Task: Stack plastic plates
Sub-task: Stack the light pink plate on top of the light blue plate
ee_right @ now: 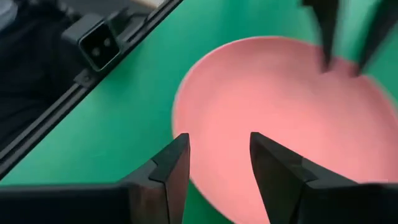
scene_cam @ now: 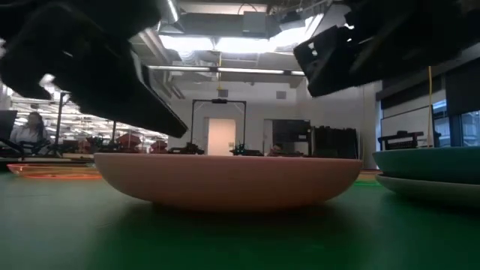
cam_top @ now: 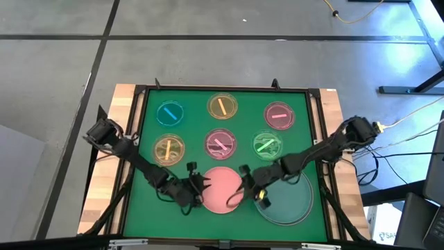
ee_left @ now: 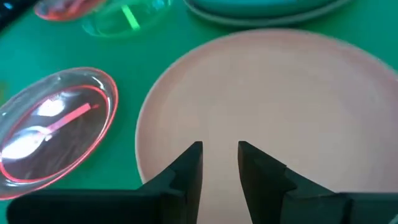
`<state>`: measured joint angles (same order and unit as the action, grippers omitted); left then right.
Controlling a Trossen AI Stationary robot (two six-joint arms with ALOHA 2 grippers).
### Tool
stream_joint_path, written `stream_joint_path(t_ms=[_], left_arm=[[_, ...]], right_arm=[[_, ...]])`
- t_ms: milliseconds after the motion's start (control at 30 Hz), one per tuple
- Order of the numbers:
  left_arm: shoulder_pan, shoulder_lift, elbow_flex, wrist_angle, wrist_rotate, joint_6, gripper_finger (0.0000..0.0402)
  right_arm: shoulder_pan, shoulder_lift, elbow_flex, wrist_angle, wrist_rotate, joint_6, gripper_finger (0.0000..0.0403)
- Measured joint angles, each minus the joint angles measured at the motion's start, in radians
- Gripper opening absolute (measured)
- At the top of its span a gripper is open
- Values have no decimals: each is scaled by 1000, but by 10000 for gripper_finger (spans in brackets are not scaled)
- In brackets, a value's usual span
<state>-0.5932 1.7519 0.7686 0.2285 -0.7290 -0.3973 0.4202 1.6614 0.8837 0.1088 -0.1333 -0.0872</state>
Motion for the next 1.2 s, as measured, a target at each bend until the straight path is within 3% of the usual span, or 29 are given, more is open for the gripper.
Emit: stream_joint_path(t_ms=[200, 533, 667, 900, 1067, 1200], left_arm=[[-24, 0, -98, 194, -86, -4, 95], [0, 0, -100, 216, -68, -20, 95], [5, 0, -100, 230, -65, -20, 96], [11, 0, -100, 233, -65, -19, 95], [11, 0, -100, 227, -65, -1, 95], [11, 0, -99, 223, -65, 21, 95]], right_arm=[[50, 120, 97, -62, 9, 1, 161], [35, 191, 103, -77, -3, 12, 158], [35, 204, 103, -64, -8, 0, 121], [35, 205, 103, -61, 35, -53, 12], [38, 191, 104, -76, 63, -52, 21], [65, 131, 104, -123, 173, -53, 15]])
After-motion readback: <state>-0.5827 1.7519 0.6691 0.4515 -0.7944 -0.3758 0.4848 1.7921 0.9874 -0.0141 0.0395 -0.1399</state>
